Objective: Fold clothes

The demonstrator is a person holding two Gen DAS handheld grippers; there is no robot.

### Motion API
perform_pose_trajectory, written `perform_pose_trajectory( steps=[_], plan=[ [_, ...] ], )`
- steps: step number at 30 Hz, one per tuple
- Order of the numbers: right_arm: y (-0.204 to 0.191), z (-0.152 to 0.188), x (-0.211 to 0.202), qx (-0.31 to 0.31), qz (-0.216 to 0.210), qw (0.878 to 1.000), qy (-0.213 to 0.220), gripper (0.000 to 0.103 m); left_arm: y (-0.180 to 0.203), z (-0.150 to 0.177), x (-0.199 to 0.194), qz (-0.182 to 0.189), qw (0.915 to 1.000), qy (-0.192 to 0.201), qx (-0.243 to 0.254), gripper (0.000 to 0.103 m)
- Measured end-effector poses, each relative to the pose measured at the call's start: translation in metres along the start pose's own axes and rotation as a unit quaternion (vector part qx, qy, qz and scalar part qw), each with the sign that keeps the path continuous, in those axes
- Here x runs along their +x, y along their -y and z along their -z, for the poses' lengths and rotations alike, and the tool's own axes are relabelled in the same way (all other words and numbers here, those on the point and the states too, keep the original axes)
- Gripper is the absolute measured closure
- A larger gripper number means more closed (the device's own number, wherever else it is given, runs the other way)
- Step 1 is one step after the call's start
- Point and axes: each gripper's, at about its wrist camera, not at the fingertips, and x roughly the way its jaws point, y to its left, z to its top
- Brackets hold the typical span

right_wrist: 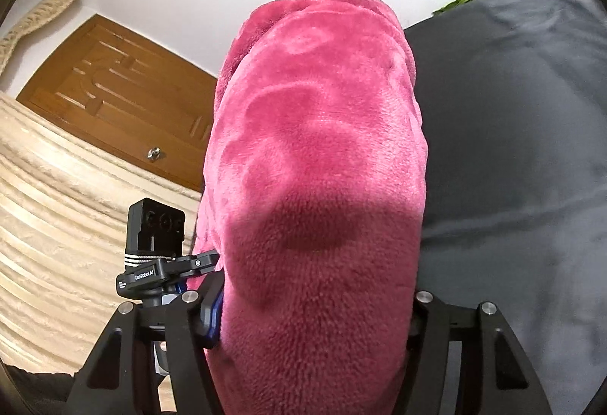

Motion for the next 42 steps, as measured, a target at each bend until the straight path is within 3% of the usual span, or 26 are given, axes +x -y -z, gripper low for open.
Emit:
perform_pose_trajectory(
  steps=[2, 9, 20, 27, 31, 33, 38, 42],
  plan=[
    [0.024, -0.002, -0.03, 0.003, 0.008, 1.0, 0.006, 0.037, 0.025, -0.025, 0.049, 0.003, 1.0, -0.002, -0.003, 0.036],
    [0.106, -0.007, -0.131, 0.01, 0.034, 0.999, 0.035, 0.037, 0.117, -0.026, 0.177, 0.023, 0.9997, 0.004, -0.002, 0.036],
    [0.201, -0.029, -0.191, 0.023, 0.08, 0.996, 0.039, 0.037, 0.212, -0.078, 0.311, -0.026, 0.9993, 0.0, 0.026, 0.037],
    [0.232, -0.059, -0.213, 0.011, 0.092, 0.995, 0.025, 0.037, 0.239, -0.152, 0.355, -0.087, 0.9957, 0.003, 0.034, 0.036],
    [0.238, -0.065, -0.213, -0.009, 0.107, 0.994, 0.016, 0.035, 0.251, -0.142, 0.33, -0.121, 0.9918, 0.0, 0.041, 0.03],
    [0.26, -0.093, -0.215, -0.015, 0.117, 0.993, 0.012, 0.034, 0.259, -0.146, 0.337, -0.147, 0.9875, -0.002, 0.057, 0.026],
    [0.258, -0.111, -0.219, -0.025, 0.146, 0.989, 0.014, 0.029, 0.287, -0.158, 0.353, -0.199, 0.9739, -0.003, 0.108, 0.021],
    [0.219, -0.082, -0.246, -0.052, 0.187, 0.981, 0.022, 0.025, 0.306, -0.168, 0.354, -0.225, 0.9662, -0.003, 0.126, 0.021]
  ],
)
